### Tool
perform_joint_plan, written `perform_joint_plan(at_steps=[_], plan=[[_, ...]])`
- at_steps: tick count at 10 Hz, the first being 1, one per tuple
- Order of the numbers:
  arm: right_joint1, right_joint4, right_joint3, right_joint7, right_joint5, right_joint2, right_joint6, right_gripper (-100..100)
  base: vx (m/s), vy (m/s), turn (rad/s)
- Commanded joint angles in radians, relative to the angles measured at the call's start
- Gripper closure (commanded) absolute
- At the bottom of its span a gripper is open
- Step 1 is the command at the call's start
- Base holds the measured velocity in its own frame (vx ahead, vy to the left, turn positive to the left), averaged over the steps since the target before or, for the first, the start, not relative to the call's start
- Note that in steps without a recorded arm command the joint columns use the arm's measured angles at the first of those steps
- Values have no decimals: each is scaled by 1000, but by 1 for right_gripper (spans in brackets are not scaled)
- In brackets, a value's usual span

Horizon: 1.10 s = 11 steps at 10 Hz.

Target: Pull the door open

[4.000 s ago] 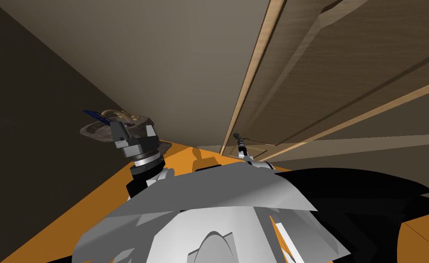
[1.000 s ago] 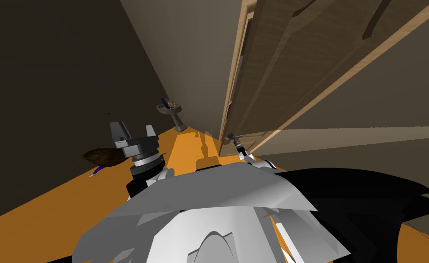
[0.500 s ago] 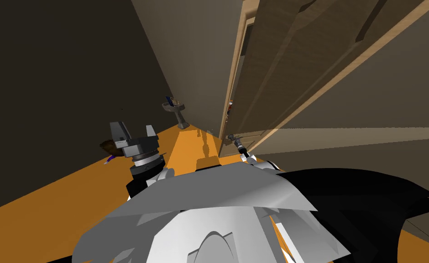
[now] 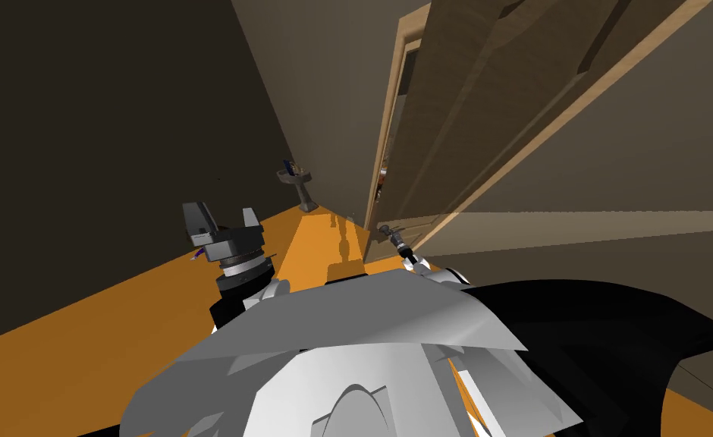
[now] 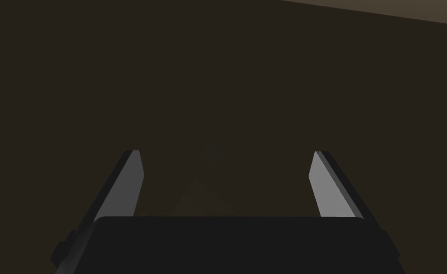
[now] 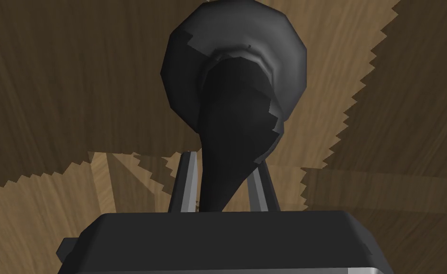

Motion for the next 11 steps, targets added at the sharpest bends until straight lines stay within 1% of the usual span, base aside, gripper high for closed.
perform_joint_plan(at_steps=[1, 2, 3, 5, 6, 8, 9, 10, 11], plan=[[14, -7, 6, -13, 8, -9, -24, 100, -191, -65, 120], [26, -8, 10, -24, 13, -19, -43, 100, -162, -68, 106], [31, -9, 12, -29, 16, -23, -53, 100, -161, -76, 81], [54, -11, 20, -52, 29, -43, -92, 100, -178, -84, 119], [60, -12, 22, -57, 31, -47, -102, 100, -178, -96, 98], [78, -13, 28, -74, 41, -63, -133, 100, -166, -81, 92], [81, -26, 26, -71, 38, -59, -114, 100, -73, -47, 23], [94, -13, 25, -79, 43, -66, -143, 100, -137, -63, 211], [97, -9, 24, -81, 45, -69, -152, 100, -191, -111, 177]])
